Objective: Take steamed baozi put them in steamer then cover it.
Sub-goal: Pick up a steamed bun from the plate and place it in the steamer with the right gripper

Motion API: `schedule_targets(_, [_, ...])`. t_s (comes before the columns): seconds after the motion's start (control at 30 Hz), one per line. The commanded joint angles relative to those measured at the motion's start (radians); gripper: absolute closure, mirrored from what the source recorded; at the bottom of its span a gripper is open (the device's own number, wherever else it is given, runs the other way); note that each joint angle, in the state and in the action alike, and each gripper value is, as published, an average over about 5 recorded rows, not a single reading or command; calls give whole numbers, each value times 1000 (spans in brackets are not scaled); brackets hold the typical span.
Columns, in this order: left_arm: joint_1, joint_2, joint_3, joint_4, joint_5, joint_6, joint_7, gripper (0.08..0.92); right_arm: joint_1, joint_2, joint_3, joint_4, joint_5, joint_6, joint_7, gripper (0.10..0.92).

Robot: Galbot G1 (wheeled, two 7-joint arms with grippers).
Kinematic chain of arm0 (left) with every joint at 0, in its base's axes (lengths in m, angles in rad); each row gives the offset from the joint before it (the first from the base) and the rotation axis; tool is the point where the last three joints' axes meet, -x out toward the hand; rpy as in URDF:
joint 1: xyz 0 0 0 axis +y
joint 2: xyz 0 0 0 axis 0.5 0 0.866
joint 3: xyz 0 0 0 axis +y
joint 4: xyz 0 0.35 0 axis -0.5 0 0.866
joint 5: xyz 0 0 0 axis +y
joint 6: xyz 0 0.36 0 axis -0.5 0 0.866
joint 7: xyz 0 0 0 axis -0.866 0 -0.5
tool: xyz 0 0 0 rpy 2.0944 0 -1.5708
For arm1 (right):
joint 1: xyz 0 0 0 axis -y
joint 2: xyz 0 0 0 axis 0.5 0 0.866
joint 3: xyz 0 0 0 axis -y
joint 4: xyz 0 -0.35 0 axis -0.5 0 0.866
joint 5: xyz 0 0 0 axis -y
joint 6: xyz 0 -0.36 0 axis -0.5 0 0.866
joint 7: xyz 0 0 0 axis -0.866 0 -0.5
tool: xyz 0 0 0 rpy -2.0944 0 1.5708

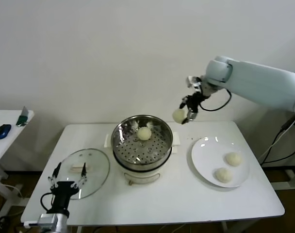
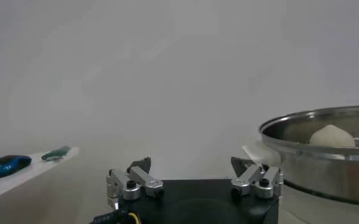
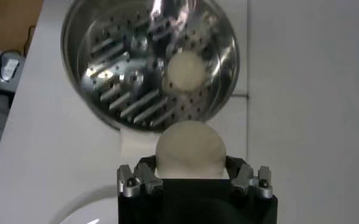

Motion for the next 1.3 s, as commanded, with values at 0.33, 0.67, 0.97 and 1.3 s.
schedule_targets(0.33, [28,61,2,-15,-23,-1,-1,177,-102,393,-47,-96,140,-77,79,296])
schedule_targets(0.67, [30,64,1,-22,-46,7,-1,177,-252,469,-33,-223,18,-60,72,289])
schedule_targets(0.97, [28,66,-2,-17,-49,9,-2,177,-283,479,-34,-257,-22,-48,57,282])
schedule_targets(1.3, [27,61,0,-8,-45,9,-2,177,-281,461,-25,-252,-39,-49,60,229])
